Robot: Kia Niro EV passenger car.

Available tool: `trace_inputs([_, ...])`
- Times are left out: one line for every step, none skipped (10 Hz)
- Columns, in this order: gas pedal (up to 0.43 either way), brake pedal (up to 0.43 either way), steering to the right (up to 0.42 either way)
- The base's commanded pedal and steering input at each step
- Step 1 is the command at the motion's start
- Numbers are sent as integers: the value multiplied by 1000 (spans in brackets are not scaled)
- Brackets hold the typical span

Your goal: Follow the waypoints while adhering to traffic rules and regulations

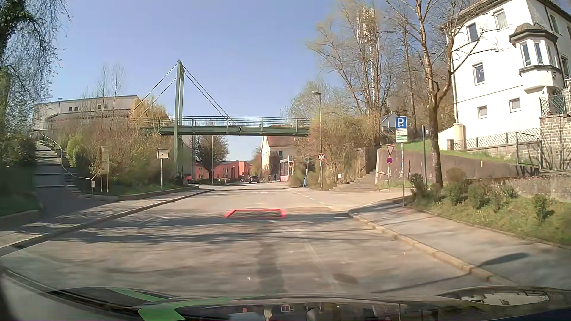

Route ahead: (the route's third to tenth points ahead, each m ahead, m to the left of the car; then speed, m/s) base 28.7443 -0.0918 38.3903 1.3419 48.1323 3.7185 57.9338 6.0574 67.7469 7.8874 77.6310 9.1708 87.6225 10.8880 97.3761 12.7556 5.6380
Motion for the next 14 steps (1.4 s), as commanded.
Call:
trace_inputs([0, 0, -4])
trace_inputs([0, 0, -4])
trace_inputs([0, 12, -5])
trace_inputs([0, 104, -5])
trace_inputs([0, 171, -5])
trace_inputs([0, 195, -3])
trace_inputs([0, 207, -3])
trace_inputs([0, 207, -3])
trace_inputs([0, 201, -3])
trace_inputs([0, 207, -3])
trace_inputs([0, 207, -3])
trace_inputs([0, 213, -3])
trace_inputs([0, 220, -3])
trace_inputs([0, 232, -3])
